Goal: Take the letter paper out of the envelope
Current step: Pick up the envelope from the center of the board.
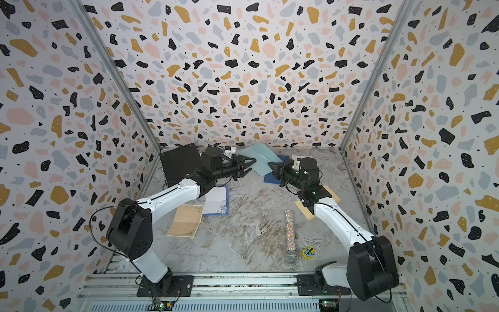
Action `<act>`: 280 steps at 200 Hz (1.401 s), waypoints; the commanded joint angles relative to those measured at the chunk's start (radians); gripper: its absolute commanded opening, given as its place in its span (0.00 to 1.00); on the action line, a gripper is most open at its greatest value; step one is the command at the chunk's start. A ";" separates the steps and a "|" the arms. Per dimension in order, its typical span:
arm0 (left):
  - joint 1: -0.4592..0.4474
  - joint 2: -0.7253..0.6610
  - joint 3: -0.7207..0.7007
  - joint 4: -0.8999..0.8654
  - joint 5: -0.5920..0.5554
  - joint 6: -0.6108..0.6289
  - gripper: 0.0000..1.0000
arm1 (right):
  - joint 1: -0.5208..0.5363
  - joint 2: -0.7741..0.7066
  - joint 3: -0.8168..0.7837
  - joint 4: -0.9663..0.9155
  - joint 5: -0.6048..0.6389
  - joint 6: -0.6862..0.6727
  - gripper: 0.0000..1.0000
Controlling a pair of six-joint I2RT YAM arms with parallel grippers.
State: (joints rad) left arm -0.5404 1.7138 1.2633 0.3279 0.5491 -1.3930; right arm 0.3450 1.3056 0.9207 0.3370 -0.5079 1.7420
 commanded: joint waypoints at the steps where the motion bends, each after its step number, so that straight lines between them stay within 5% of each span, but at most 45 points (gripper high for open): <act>1: -0.009 0.021 0.007 0.143 0.024 -0.055 0.21 | 0.006 -0.017 0.009 0.041 -0.029 0.005 0.00; 20: -0.008 0.039 -0.007 0.213 0.030 -0.095 0.09 | 0.010 -0.010 0.014 0.040 -0.037 0.004 0.00; 65: -0.005 0.069 -0.015 0.377 0.053 -0.175 0.00 | 0.015 -0.014 0.036 -0.067 -0.083 -0.058 0.00; 105: 0.016 0.040 -0.003 0.326 0.128 -0.116 0.00 | -0.033 -0.040 0.146 -0.479 -0.085 -0.403 0.44; 124: 0.017 0.032 0.028 0.236 0.181 -0.060 0.00 | -0.040 0.015 0.275 -0.688 -0.085 -0.607 0.54; 155: 0.022 0.012 0.023 0.188 0.235 -0.021 0.00 | -0.044 0.076 0.387 -0.858 -0.053 -0.808 0.57; 203: 0.033 -0.017 0.030 0.161 0.310 0.009 0.00 | -0.060 0.096 0.432 -0.915 -0.060 -0.912 0.57; 280: 0.045 -0.017 0.050 0.204 0.419 -0.013 0.00 | -0.105 0.052 0.342 -0.689 -0.192 -0.781 0.57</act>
State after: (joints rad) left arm -0.5037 1.7279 1.2877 0.4278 0.8913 -1.3891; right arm 0.2523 1.4006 1.2953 -0.4648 -0.6380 0.8955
